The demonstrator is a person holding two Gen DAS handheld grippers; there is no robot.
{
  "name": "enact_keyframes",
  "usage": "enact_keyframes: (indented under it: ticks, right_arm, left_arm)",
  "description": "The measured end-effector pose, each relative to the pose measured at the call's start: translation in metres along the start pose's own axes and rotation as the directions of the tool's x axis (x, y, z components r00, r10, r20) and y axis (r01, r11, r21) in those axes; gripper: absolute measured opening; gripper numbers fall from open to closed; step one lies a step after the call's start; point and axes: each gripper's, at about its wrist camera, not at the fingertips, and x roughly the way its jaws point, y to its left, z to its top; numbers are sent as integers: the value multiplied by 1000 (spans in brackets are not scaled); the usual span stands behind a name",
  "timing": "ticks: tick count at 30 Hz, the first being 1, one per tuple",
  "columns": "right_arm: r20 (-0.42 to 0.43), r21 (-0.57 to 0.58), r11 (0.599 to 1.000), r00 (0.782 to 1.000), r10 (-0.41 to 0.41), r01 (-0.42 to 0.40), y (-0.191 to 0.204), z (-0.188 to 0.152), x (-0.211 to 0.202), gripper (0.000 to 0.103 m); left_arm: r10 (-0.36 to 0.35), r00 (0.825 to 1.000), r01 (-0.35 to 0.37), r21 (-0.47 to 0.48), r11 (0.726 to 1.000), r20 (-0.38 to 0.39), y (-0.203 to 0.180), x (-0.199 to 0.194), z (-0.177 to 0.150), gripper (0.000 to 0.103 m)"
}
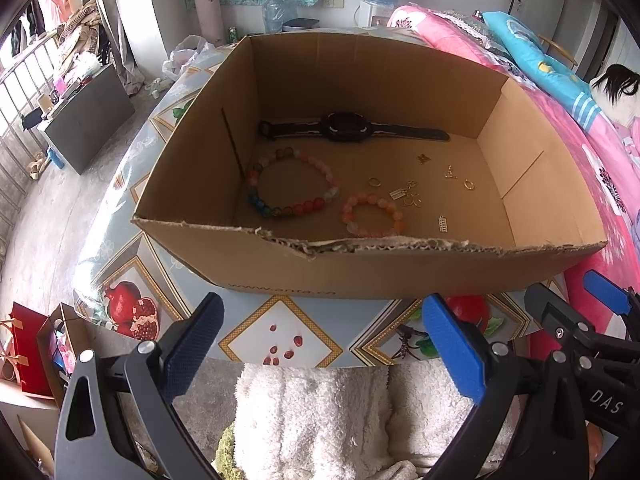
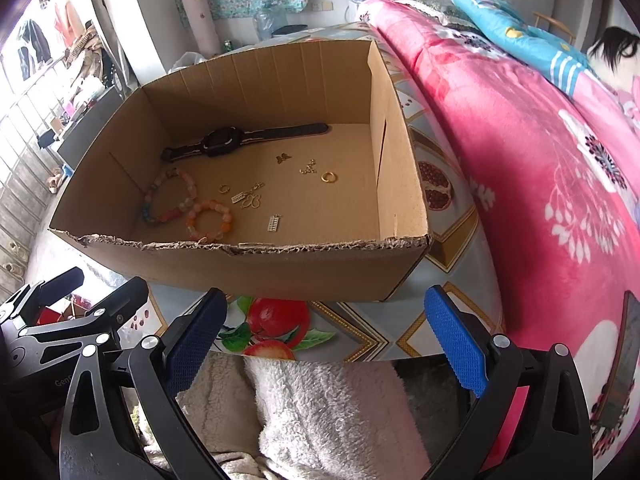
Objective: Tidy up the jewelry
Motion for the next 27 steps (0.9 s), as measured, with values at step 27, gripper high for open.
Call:
enact_keyframes:
  ticks: [27]
  right_arm:
    - [2,-11,1000,1000,-9,9,-2,4,-1,95]
  left_arm:
    - [-3,1000,3,-4,1000,-3,2,2,3,97]
